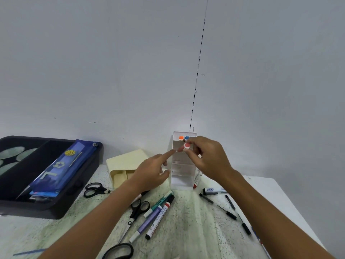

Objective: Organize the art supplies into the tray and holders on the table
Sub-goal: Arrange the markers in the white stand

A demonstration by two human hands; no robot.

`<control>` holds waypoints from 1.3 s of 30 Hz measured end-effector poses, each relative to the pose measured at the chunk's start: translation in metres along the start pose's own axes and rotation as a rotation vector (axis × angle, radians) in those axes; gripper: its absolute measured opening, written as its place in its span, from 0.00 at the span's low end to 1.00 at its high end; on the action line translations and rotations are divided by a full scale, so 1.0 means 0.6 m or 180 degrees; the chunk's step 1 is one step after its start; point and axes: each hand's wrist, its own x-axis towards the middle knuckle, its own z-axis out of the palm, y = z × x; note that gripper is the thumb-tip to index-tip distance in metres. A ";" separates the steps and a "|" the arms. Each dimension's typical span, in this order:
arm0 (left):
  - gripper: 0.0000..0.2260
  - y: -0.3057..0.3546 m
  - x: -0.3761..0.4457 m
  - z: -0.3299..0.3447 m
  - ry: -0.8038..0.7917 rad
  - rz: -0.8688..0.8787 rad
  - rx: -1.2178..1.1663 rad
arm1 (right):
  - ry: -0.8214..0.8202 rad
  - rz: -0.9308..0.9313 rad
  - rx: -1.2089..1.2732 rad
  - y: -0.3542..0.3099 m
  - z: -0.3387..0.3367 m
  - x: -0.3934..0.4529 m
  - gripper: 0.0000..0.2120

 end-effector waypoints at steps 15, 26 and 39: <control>0.28 0.007 0.005 -0.006 -0.0043 0.0031 0.0200 | -0.1281 0.0530 -0.2204 -0.003 0.088 0.026 0.10; 0.25 0.047 0.036 -0.006 -0.0075 -0.0528 -0.1219 | 0.0510 0.1979 0.0887 0.075 0.043 -0.043 0.13; 0.17 0.097 0.062 -0.002 -0.0195 -0.0988 -0.0773 | -0.0418 0.2584 0.1546 0.111 0.080 -0.058 0.18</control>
